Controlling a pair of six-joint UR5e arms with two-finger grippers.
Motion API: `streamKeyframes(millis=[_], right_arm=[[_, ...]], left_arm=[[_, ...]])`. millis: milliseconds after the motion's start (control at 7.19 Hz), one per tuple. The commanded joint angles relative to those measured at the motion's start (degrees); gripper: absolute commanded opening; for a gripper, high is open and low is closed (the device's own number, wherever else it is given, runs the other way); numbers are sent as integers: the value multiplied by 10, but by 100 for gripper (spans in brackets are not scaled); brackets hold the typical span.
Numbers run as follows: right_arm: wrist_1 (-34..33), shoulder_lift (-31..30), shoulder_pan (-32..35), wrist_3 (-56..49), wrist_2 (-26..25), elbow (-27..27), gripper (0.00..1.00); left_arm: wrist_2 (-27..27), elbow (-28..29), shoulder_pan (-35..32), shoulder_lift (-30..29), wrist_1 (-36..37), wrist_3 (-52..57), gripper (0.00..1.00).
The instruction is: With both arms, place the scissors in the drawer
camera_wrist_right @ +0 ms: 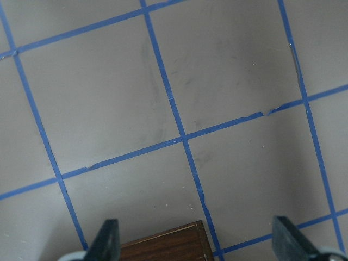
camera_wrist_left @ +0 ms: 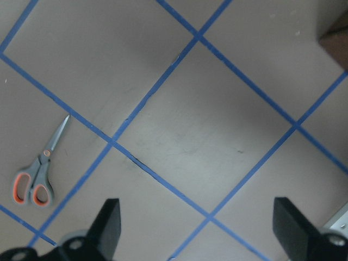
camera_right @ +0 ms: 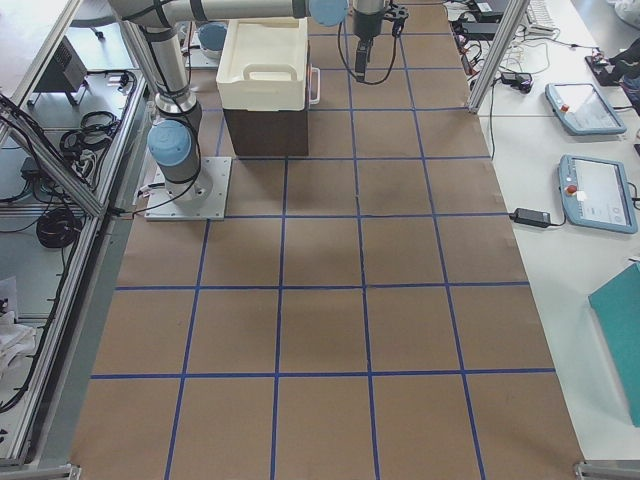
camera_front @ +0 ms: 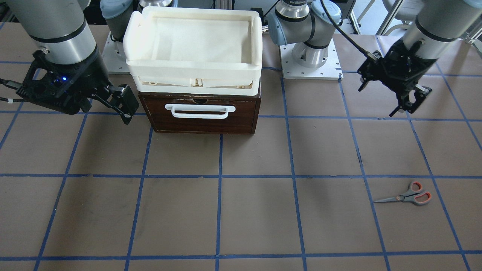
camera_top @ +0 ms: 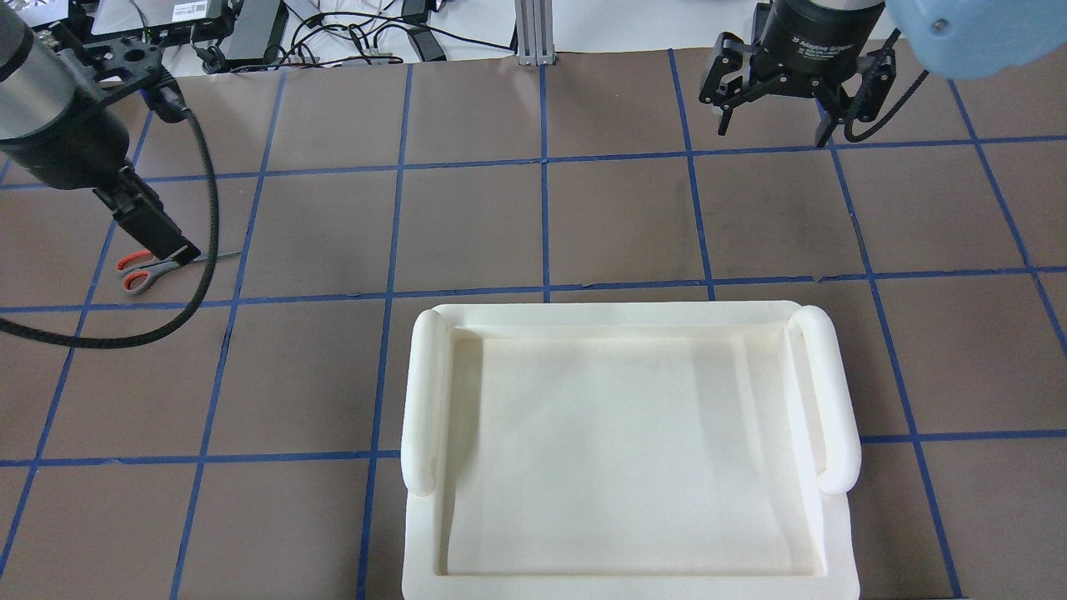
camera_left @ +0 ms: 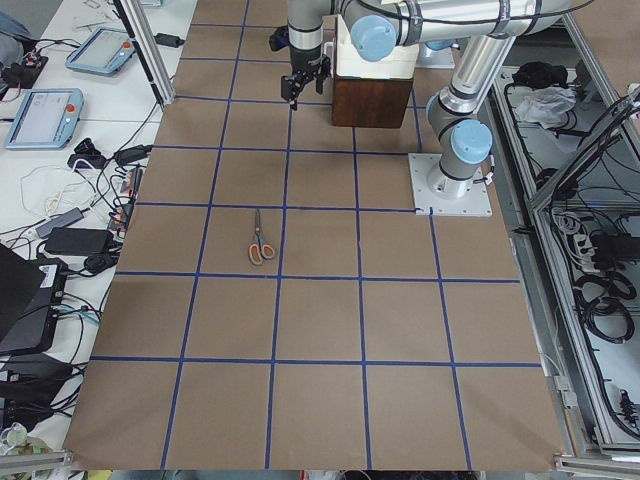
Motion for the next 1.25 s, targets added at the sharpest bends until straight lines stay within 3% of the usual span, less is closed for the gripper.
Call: streamKeyframes(millis=[0, 278, 557, 974, 1113], right_arm=[[-2, 7, 1, 132, -2, 5, 100], [-1, 34, 21, 266, -1, 5, 100], [-5, 58, 60, 385, -7, 5, 100], [-38, 98, 111, 526, -8, 5, 100], [-37, 102, 117, 552, -7, 5, 100]], left_arm=[[47, -3, 74, -58, 58, 272, 100], [69, -9, 112, -128, 138, 344, 100], [47, -13, 117, -197, 292, 356, 100], [-37, -7, 141, -267, 307, 430, 99], [-38, -4, 147, -284, 307, 432, 99]])
